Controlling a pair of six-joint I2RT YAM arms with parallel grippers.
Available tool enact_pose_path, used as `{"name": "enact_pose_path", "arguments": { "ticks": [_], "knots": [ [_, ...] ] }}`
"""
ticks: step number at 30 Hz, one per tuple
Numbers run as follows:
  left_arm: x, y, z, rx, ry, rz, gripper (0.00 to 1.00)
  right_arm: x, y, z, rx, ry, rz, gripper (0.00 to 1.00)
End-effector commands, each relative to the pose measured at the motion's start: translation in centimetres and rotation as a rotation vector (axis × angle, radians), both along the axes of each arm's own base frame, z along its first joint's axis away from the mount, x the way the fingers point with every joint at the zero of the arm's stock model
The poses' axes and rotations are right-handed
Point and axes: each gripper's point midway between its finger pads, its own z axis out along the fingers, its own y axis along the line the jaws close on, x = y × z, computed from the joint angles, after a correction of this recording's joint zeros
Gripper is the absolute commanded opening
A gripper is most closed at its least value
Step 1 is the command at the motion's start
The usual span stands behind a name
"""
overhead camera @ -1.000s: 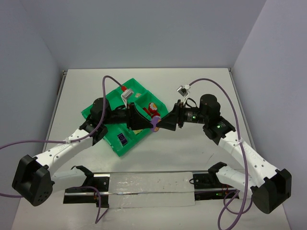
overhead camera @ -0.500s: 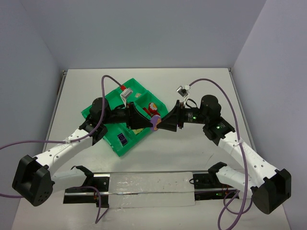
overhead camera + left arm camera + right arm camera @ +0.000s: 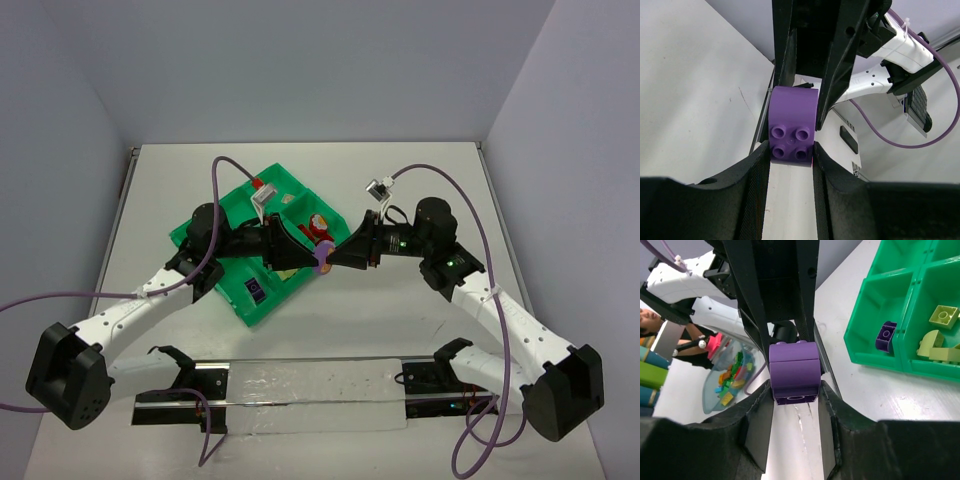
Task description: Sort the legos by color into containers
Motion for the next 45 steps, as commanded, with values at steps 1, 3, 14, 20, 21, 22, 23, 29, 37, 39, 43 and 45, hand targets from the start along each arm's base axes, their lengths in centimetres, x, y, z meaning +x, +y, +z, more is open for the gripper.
{"name": "enact_pose_path", "arguments": {
  "ticks": [1, 3, 14, 20, 21, 22, 23, 29, 37, 39, 43, 45],
  "knots": [
    [0.3, 0.0, 2.6, -0.047, -0.077, 0.000, 0.00, 0.0, 0.0, 0.5, 0.023, -0.044, 0.008, 0.10],
    [0.4, 0.1, 2.7, -0.043, -0.081, 0.008, 0.00, 0.0, -0.1, 0.1, 0.009, -0.028, -0.002, 0.00],
    [2.9, 4.6, 2.8, -0.021, -0.075, 0.135, 0.00, 1.7, -1.6, -2.1, -0.160, -0.019, -0.143, 0.00],
    [4.6, 6.8, 0.5, 0.116, 0.008, 0.305, 0.00, 3.5, -2.2, -3.1, -0.230, 0.015, -0.249, 0.00],
    [5.5, 7.7, -1.4, 0.196, 0.072, 0.400, 0.00, 3.9, -2.5, -3.4, -0.253, 0.034, -0.271, 0.00],
    [6.1, 8.6, -2.8, 0.257, 0.114, 0.469, 0.00, 4.6, -2.9, -3.8, -0.279, 0.041, -0.319, 0.00],
    [7.1, 9.8, -4.3, 0.314, 0.150, 0.576, 0.00, 5.0, -3.2, -4.1, -0.297, 0.050, -0.346, 0.00],
    [7.7, 17.5, -10.6, 0.496, 0.407, 1.082, 0.00, 5.9, -3.0, -4.5, -0.307, 0.067, -0.367, 0.00],
    [6.6, 21.5, -12.9, 0.534, 0.487, 1.308, 0.00, 6.2, -2.7, -4.6, -0.310, 0.069, -0.359, 0.00],
    [6.6, 21.5, -13.5, 0.561, 0.501, 1.303, 0.00, 6.2, -2.6, -4.8, -0.315, 0.076, -0.357, 0.00],
    [6.8, 21.5, -14.6, 0.596, 0.517, 1.300, 0.16, 6.0, -2.5, -5.2, -0.327, 0.070, -0.360, 0.00],
    [6.7, 21.8, -14.9, 0.618, 0.523, 1.313, 0.31, 6.1, -2.2, -5.5, -0.337, 0.071, -0.364, 0.00]
  ]
}}
